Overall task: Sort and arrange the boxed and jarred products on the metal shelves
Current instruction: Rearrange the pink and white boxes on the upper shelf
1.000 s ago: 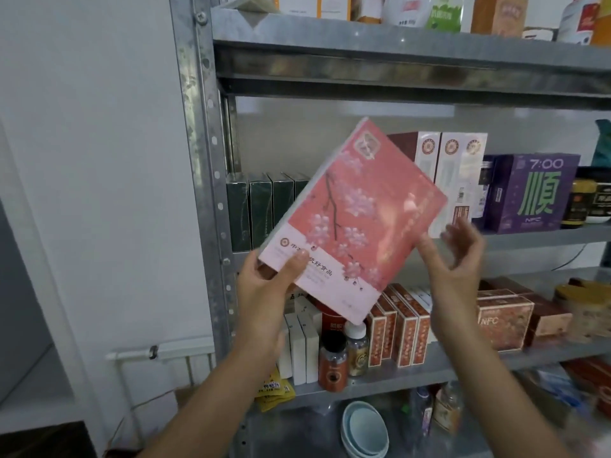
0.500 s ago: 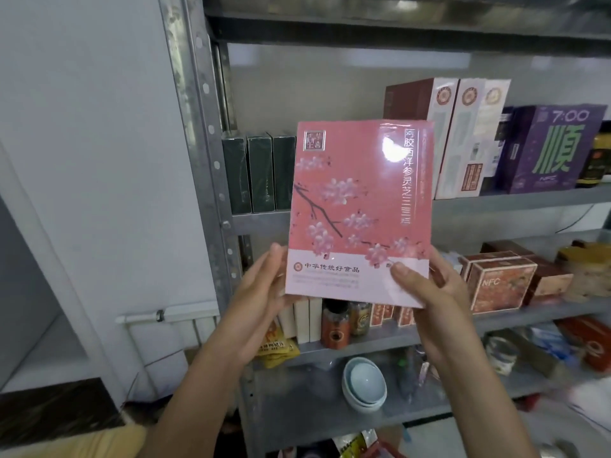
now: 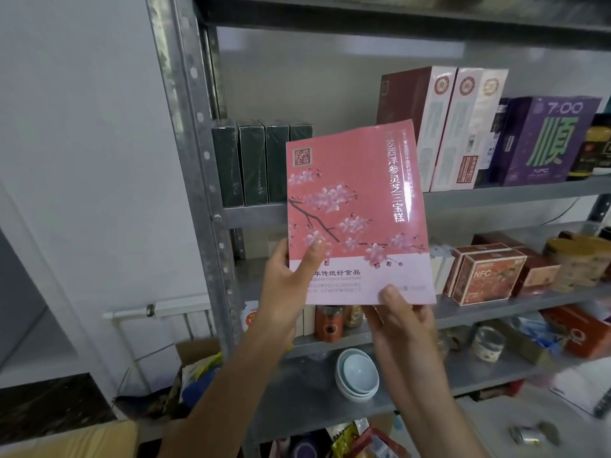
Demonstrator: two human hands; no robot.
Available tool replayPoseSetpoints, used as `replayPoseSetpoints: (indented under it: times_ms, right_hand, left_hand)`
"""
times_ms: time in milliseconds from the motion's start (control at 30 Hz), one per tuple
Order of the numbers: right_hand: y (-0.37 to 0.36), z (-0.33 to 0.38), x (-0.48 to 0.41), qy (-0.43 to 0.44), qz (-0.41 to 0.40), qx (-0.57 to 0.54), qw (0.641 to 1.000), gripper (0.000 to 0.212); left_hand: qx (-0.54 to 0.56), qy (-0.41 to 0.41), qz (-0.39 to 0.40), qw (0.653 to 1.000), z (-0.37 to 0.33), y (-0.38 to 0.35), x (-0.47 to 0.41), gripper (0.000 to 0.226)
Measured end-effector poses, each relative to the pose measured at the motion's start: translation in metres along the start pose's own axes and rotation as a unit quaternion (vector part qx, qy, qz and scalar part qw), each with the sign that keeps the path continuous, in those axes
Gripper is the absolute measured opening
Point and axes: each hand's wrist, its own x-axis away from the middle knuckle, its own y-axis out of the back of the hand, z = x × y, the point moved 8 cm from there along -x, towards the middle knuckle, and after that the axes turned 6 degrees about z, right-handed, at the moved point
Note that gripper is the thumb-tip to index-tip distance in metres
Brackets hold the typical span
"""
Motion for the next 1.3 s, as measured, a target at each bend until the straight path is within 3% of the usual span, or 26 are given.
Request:
replayPoseSetpoints:
  times_ms: [233,367,533,600,667,767,833,933,967,1033,1133,1167,1233,1300]
  right_hand:
    - [0.008,0.019,0.0,0.093,-0.073,0.024,0.993,0.063]
    - [0.018,0.031,-0.001,0.119,-0.11,0.045,0.986,0.049]
    - [0.026,0.054,0.006,0.182,-0.166,0.185,0.952,0.032]
    - [0.022,0.066,0.013,0.231,-0.176,0.268,0.918,0.037]
    - [0.014,0.071,0.018,0.266,-0.18,0.375,0.87,0.039]
    - [0.0,0.065,0.025,0.332,-0.135,0.499,0.789,0.053]
    - [-0.011,0.054,0.029,0.375,-0.084,0.567,0.729,0.059]
    - [-0.026,0.039,0.029,0.41,-0.037,0.68,0.607,0.063]
    - [-0.027,0.034,0.026,0.395,-0.021,0.705,0.589,0.072]
    - [-0.025,0.023,0.022,0.346,0.052,0.722,0.597,0.092]
    - [-0.018,0.008,0.026,0.27,0.209,0.707,0.62,0.09]
    - [-0.01,0.011,0.024,0.236,0.219,0.693,0.645,0.087]
    - [0.016,0.033,0.01,0.156,0.122,0.62,0.759,0.089]
    - [0.049,0.048,-0.003,0.042,-0.01,0.467,0.883,0.1]
  left_hand:
    - [-0.06,0.008,0.05,0.997,0.014,-0.014,0.0,0.053]
    - [-0.09,0.03,0.085,0.992,0.03,-0.022,0.003,0.062]
    - [-0.193,0.076,0.125,0.97,0.036,-0.026,0.006,0.042]
    - [-0.223,0.057,0.075,0.97,0.026,-0.019,0.007,0.039]
    - [-0.184,0.039,0.046,0.981,0.013,-0.018,0.013,0.041]
    - [-0.027,0.055,0.137,0.989,0.0,-0.038,0.027,0.044]
    - [-0.006,0.067,0.174,0.982,-0.006,-0.045,0.033,0.051]
    - [0.002,0.101,0.156,0.983,-0.003,-0.044,0.035,0.056]
    - [0.007,0.112,0.143,0.983,-0.001,-0.042,0.034,0.055]
    - [0.016,0.128,0.114,0.985,0.006,-0.036,0.032,0.051]
    - [0.028,0.113,0.074,0.99,0.007,-0.021,0.023,0.037]
    - [0.023,0.109,0.07,0.991,0.007,-0.017,0.021,0.036]
    - [0.024,0.123,0.069,0.99,0.012,-0.01,0.02,0.036]
    - [0.038,0.143,0.082,0.986,0.018,-0.01,0.022,0.042]
